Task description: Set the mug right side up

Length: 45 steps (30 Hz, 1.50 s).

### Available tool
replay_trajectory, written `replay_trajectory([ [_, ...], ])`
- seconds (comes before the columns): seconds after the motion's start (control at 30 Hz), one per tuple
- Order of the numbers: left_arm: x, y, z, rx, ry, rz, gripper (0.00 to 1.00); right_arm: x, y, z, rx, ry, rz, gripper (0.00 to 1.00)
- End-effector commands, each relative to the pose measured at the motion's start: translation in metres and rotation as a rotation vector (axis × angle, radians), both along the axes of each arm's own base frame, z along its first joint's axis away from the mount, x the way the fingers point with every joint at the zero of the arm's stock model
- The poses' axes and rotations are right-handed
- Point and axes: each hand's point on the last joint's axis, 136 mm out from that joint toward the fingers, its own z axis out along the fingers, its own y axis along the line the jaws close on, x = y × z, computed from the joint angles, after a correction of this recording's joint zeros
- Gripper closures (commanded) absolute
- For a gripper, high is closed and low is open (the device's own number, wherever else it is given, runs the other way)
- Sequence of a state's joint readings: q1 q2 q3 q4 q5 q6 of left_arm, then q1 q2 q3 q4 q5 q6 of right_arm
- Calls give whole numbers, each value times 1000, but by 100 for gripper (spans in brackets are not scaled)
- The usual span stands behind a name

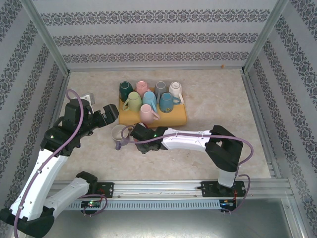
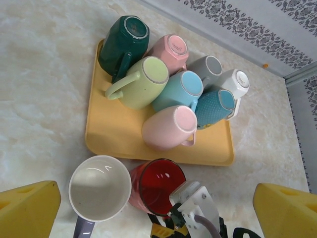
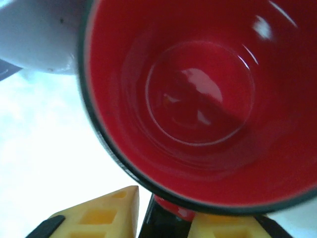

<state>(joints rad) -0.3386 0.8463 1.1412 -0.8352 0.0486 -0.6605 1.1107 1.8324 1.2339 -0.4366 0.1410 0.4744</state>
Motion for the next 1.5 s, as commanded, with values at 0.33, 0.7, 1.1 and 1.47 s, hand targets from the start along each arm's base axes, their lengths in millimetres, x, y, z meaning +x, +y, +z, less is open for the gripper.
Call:
replay_trajectory([
  [0.33, -12, 8, -3, 23, 19, 6, 0, -9, 17, 4, 25, 15, 31, 62],
  [0.7, -4, 0, -3, 11, 28, -23, 0, -15, 7, 50, 145, -32, 101, 37],
  [1.1, 12, -23, -38, 4, 200, -81, 0, 48, -73, 132, 249, -63, -12, 33],
  [1.47, 6, -17, -54, 14, 247, -37, 0, 135, -66, 111, 129, 12, -66, 17],
])
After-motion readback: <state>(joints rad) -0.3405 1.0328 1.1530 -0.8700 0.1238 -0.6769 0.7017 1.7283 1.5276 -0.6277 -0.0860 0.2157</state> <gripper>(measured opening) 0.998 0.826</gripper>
